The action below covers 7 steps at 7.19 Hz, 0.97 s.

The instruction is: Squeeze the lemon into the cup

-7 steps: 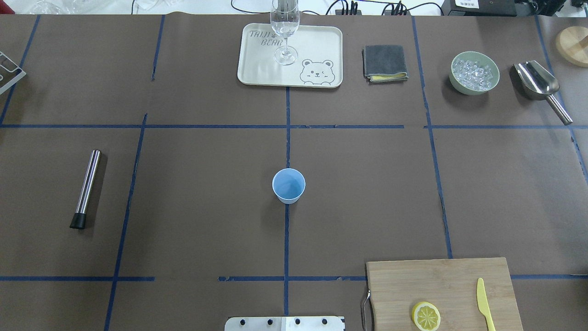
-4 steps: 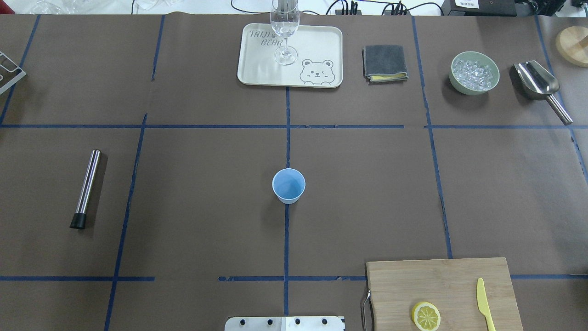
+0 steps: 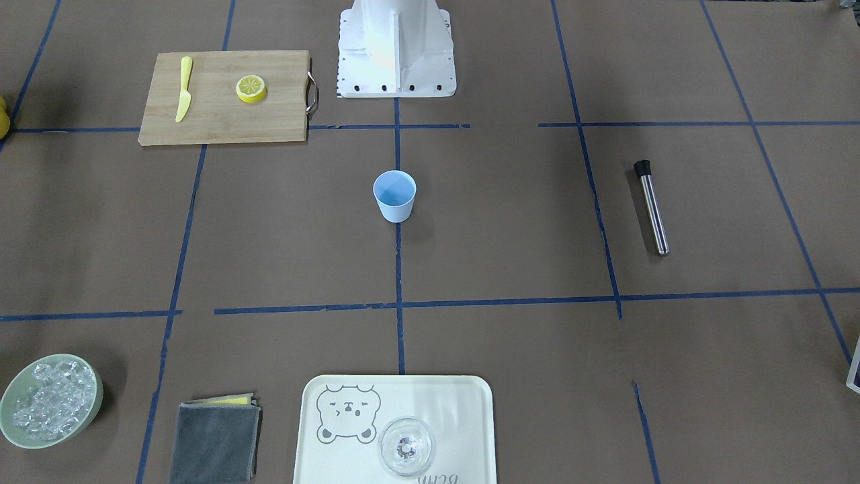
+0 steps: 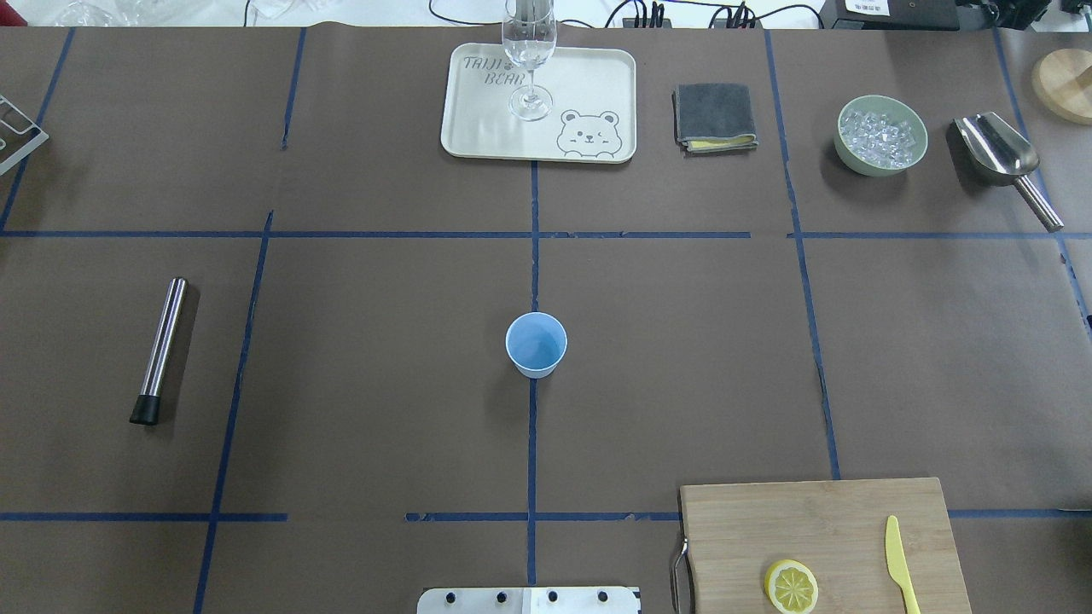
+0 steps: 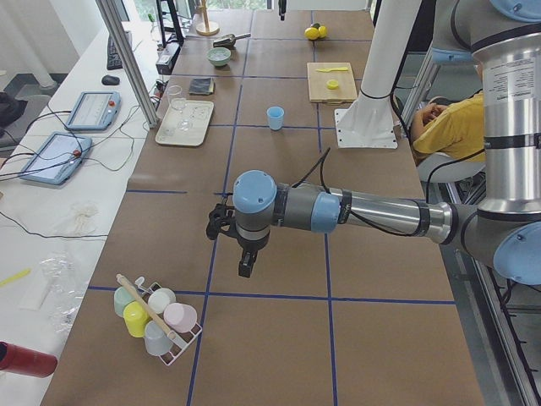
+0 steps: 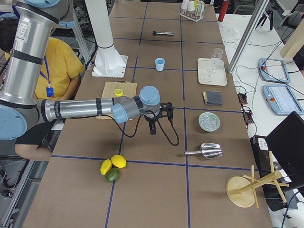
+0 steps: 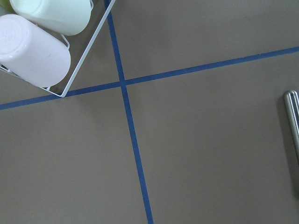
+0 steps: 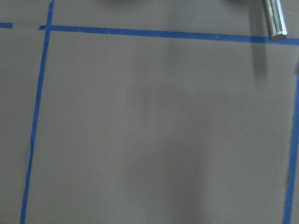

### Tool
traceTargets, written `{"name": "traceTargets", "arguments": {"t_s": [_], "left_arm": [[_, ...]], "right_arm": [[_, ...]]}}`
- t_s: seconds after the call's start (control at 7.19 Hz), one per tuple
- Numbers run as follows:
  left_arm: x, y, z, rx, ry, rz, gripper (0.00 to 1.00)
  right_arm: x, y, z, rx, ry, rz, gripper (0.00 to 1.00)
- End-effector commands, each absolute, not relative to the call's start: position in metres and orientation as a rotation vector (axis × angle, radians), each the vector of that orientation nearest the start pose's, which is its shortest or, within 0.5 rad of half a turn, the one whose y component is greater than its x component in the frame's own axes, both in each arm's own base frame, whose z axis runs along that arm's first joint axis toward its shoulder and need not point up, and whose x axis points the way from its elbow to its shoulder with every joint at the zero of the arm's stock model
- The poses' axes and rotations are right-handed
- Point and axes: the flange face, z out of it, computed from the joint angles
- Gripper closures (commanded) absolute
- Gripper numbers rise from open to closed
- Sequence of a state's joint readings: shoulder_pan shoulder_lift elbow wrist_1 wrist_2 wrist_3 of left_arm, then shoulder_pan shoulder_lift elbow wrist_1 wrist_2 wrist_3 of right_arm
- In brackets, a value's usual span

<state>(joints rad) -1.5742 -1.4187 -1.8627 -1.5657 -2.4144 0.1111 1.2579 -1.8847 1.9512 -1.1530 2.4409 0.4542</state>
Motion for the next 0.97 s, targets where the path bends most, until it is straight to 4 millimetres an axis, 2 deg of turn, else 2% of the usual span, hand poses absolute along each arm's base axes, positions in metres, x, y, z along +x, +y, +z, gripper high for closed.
{"name": "traceTargets", "arguments": {"t_s": [0.0,0.14,0.42,0.56,0.7,0.83], "left_arm": [[-0.060,-0.431,0.581,0.173,0.835,0.157,0.00],[-0.061,-0.430,0.581,0.173,0.835,0.154,0.00],[-0.062,-0.429,0.582,0.172,0.835,0.153,0.00],[-0.062,-0.429,0.582,0.172,0.835,0.153,0.00],[-0.062,-0.429,0.582,0.172,0.835,0.152,0.00],[-0.062,-0.429,0.582,0.171,0.836,0.152,0.00]], "right_arm": [[-0.132,-0.343,0.527,0.082,-1.035,-0.076,0.00],[-0.163,-0.330,0.502,0.085,-1.016,-0.076,0.00],[-0.248,-0.277,0.452,0.077,-0.983,-0.056,0.00],[-0.266,-0.256,0.440,0.071,-0.980,-0.038,0.00],[-0.274,-0.236,0.428,0.059,-0.993,-0.080,0.00],[-0.297,-0.216,0.429,0.073,-0.969,-0.065,0.00]]}}
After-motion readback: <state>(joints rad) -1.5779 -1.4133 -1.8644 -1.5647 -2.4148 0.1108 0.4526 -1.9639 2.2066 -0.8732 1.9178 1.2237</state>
